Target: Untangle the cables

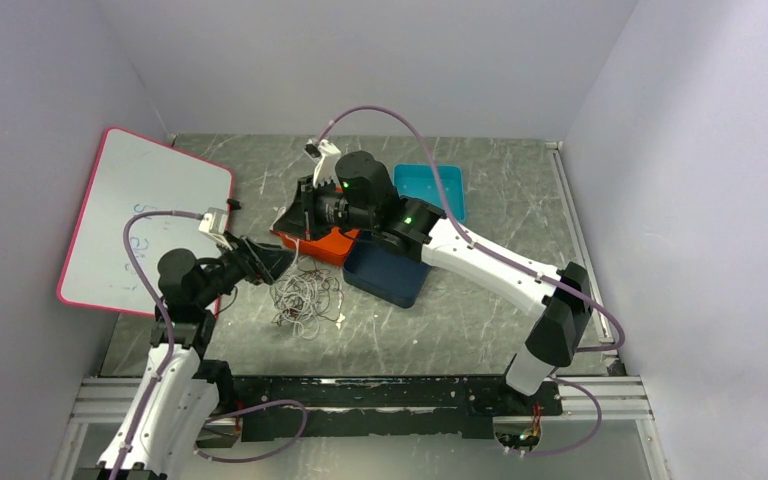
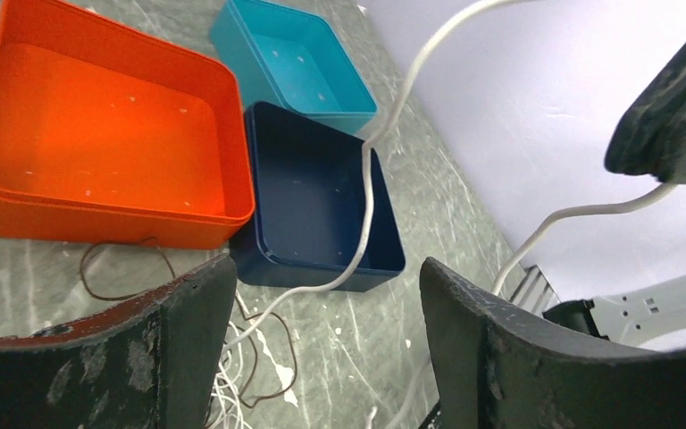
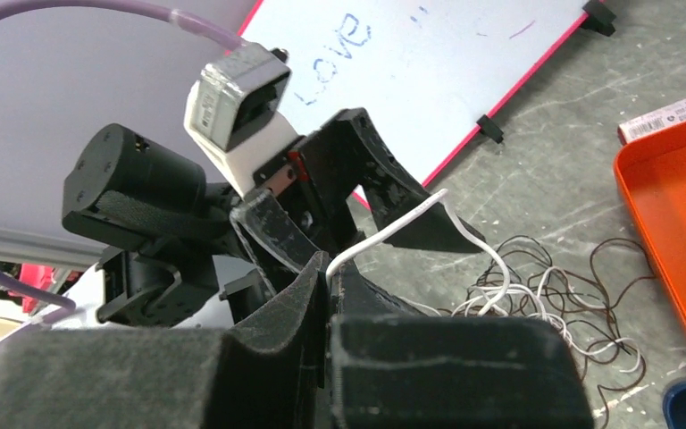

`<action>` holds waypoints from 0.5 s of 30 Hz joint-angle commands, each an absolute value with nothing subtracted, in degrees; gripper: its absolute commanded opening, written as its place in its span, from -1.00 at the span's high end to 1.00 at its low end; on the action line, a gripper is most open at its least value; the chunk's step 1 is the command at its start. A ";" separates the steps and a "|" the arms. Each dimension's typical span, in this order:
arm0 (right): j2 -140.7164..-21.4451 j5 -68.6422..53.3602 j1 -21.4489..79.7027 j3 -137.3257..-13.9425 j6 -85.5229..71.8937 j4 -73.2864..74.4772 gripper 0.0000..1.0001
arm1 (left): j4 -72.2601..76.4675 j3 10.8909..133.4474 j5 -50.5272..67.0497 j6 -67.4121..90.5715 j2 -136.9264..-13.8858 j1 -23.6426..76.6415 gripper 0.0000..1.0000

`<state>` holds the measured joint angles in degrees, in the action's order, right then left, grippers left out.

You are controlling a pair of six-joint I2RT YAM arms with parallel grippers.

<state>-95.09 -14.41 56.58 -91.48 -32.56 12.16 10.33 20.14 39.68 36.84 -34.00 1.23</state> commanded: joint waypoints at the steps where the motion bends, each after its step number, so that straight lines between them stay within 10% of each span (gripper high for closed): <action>1: -94.71 -17.58 56.43 -92.55 -33.09 9.19 1.00 | 13.87 20.71 37.58 35.45 -35.79 4.89 -0.57; 15: -88.54 -13.83 56.45 -87.36 -35.74 2.23 1.00 | 16.51 18.67 31.96 34.03 -45.21 11.81 -0.05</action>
<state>-93.47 -16.16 56.58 -89.47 -34.39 7.68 13.02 19.94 32.84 34.87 -43.48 11.00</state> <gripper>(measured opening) 0.041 0.556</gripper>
